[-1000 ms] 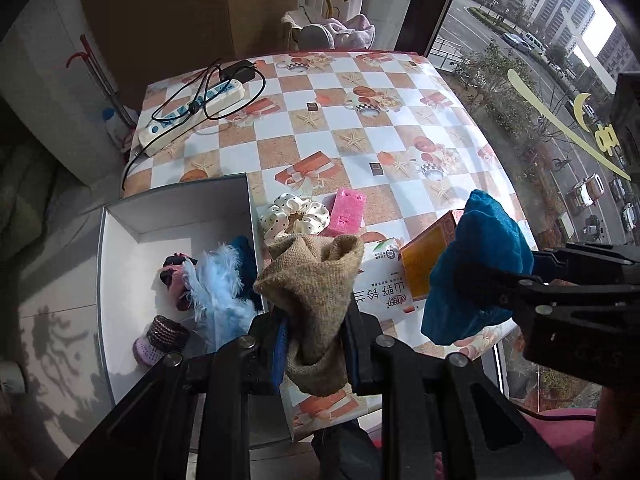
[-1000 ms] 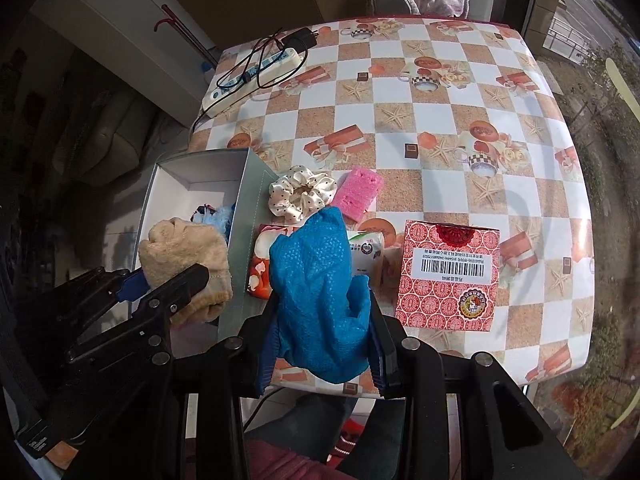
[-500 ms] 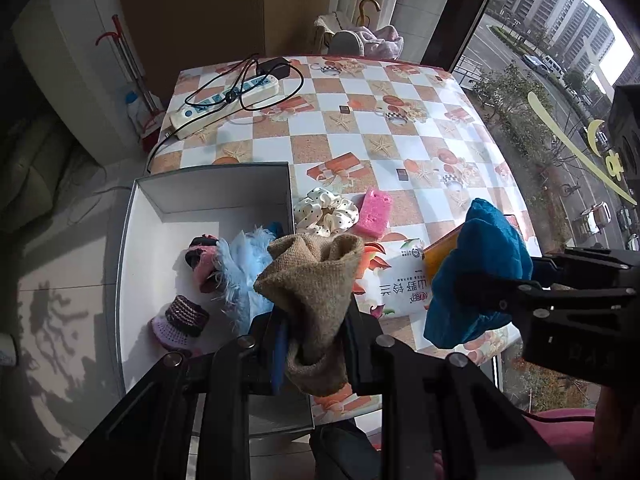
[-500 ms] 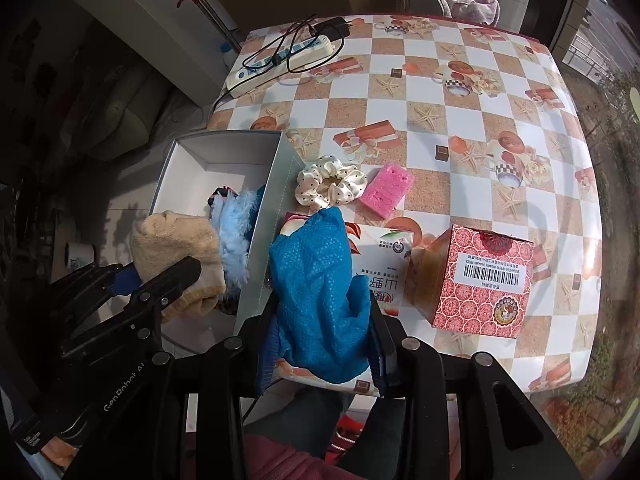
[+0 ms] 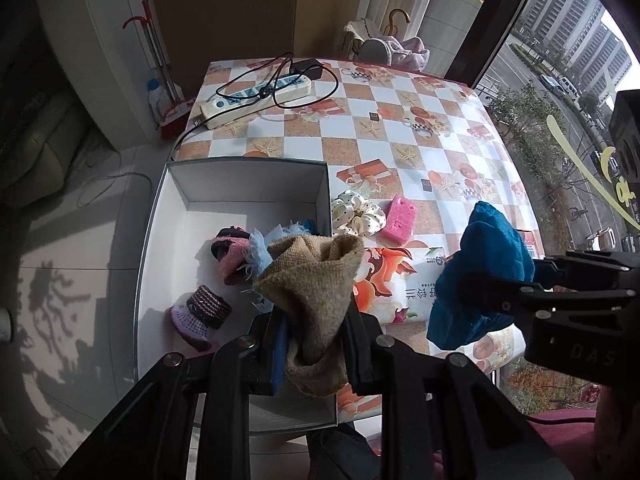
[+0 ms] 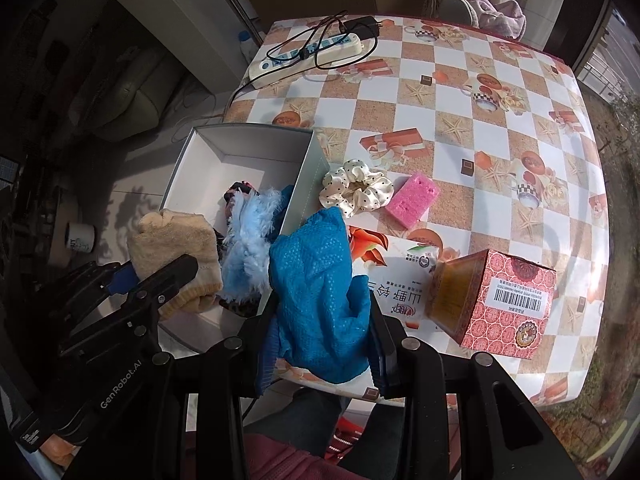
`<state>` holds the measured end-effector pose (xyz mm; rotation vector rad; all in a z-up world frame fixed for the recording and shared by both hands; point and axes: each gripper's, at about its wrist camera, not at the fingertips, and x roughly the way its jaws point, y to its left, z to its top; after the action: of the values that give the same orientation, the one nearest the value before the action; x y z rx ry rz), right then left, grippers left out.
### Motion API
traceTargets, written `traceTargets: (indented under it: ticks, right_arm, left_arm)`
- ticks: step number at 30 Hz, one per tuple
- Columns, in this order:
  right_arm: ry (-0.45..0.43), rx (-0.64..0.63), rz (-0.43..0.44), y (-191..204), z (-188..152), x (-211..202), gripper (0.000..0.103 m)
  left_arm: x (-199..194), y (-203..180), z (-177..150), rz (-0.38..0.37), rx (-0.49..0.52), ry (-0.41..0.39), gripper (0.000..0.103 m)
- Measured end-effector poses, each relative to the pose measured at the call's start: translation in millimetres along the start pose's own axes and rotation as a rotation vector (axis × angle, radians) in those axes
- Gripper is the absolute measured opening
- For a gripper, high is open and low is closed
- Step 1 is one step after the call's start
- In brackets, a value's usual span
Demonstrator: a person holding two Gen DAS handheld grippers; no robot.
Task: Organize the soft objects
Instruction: 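Lift the beige sock and teal cloth and carry both toward the white box, then lower the beige sock and teal cloth over the white box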
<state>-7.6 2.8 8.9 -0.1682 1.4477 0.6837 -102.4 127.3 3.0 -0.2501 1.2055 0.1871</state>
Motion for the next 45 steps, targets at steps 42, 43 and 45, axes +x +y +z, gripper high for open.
traceTargets:
  ticks: [42,43,45]
  right_arm:
    - [0.046,-0.219,-0.006,82,63,41,0.039]
    - [0.043,-0.225,-0.008,86,67,42,0.039]
    - [0.039,-0.233,-0.008,91,73,43,0.039]
  left_arm:
    - [14,106,-19,0.1,-0.296,0.036,0.026]
    - [14,107,-20,0.101,-0.297,0.04,0.026]
    - [16,107,-21,0.103,-0.298,0.045,0.026]
